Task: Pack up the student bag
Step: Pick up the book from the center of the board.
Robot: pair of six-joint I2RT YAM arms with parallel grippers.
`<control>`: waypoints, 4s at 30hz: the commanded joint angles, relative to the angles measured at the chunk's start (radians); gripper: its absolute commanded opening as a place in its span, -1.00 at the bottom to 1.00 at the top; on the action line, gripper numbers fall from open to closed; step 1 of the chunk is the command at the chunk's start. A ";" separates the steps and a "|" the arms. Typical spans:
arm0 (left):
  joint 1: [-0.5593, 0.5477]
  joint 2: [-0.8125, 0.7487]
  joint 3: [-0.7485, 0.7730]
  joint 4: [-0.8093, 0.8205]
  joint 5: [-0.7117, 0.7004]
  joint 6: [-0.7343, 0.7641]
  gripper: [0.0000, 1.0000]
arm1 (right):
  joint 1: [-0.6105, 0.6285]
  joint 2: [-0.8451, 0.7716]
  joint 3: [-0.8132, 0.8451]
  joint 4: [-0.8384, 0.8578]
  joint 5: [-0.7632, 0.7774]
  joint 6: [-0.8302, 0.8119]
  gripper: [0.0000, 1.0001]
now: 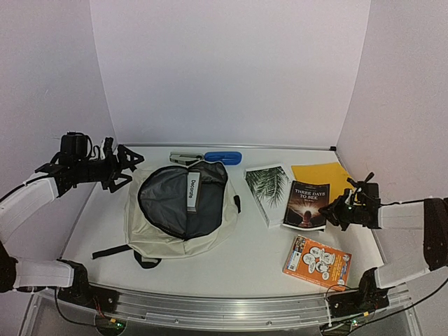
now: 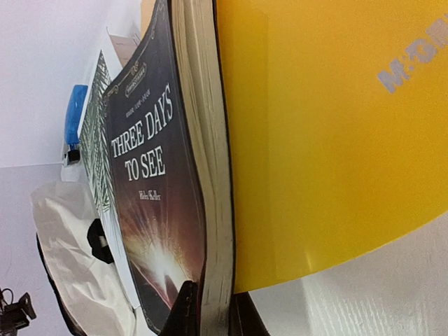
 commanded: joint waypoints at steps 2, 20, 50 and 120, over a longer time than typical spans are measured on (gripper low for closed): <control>0.005 0.012 0.039 0.056 0.045 0.004 0.99 | -0.003 -0.136 -0.039 -0.045 0.028 0.080 -0.86; 0.005 0.024 0.032 0.093 0.092 0.002 0.99 | 0.000 -0.073 -0.050 -0.102 -0.095 0.041 -0.38; 0.004 0.077 0.071 0.158 0.132 -0.020 0.97 | 0.013 -0.316 0.001 -0.105 -0.213 0.227 -0.93; -0.409 0.501 0.556 -0.351 0.591 0.590 -1.00 | 0.759 0.327 0.853 -0.178 -0.578 -0.263 -0.58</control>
